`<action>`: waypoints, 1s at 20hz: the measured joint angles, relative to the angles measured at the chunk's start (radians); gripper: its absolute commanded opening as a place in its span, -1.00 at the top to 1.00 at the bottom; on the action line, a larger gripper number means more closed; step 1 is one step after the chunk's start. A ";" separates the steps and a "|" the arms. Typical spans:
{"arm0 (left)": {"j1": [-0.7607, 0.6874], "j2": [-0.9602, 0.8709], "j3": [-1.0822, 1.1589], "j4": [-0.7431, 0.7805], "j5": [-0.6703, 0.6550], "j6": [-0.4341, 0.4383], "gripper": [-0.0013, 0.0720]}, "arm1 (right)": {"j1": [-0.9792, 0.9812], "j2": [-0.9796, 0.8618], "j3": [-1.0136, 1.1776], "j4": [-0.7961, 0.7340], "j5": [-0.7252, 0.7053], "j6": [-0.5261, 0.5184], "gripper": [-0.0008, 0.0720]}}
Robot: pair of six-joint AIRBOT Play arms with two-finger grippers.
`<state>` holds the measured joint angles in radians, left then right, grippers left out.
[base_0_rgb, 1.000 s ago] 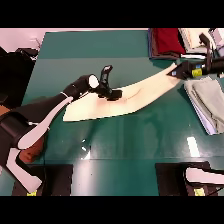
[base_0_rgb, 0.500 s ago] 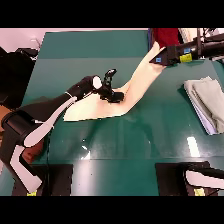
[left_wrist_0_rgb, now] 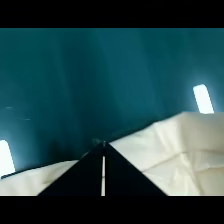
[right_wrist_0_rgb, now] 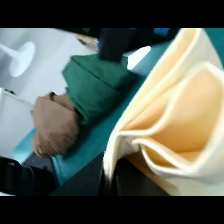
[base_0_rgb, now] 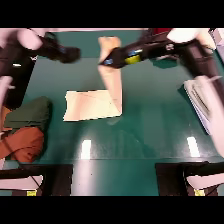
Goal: Fold the shirts.
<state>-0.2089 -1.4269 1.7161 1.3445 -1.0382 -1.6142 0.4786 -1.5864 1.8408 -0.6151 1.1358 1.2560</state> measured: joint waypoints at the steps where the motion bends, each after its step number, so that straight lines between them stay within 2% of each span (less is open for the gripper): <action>1: 0.036 0.048 0.005 0.023 -0.008 0.000 0.91 | 0.058 -0.064 0.047 0.013 -0.047 -0.001 -0.18; 4: 0.109 0.144 0.011 0.063 -0.029 0.002 0.91 | 0.180 -0.229 0.167 0.031 -0.148 -0.010 -0.15; 6: 0.132 0.175 0.013 0.076 -0.053 0.008 0.91 | 0.203 -0.271 0.174 0.037 -0.189 -0.013 -0.15; 12: 0.115 0.200 0.004 0.087 -0.089 0.027 0.91 | 0.044 -0.143 -0.104 -0.097 -0.145 0.000 -0.17; 13: 0.101 0.198 0.003 0.085 -0.090 0.031 0.91 | -0.001 -0.113 -0.166 -0.126 -0.131 0.016 -0.54; 14: 0.088 0.195 0.002 0.085 -0.090 0.034 0.91 | -0.053 -0.084 -0.237 -0.151 -0.115 0.027 -0.78; 17: 0.047 0.182 0.000 0.085 -0.077 0.041 0.91 | -0.190 -0.040 -0.418 -0.172 -0.089 0.056 -0.74; 20: 0.005 0.162 -0.002 0.085 -0.064 0.044 0.91 | -0.267 -0.058 -0.538 -0.121 -0.080 0.070 -0.73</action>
<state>-0.2035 -1.2648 1.7142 1.4292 -1.1027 -1.5703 0.2111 -1.6444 1.3025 -0.7364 1.0554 1.3258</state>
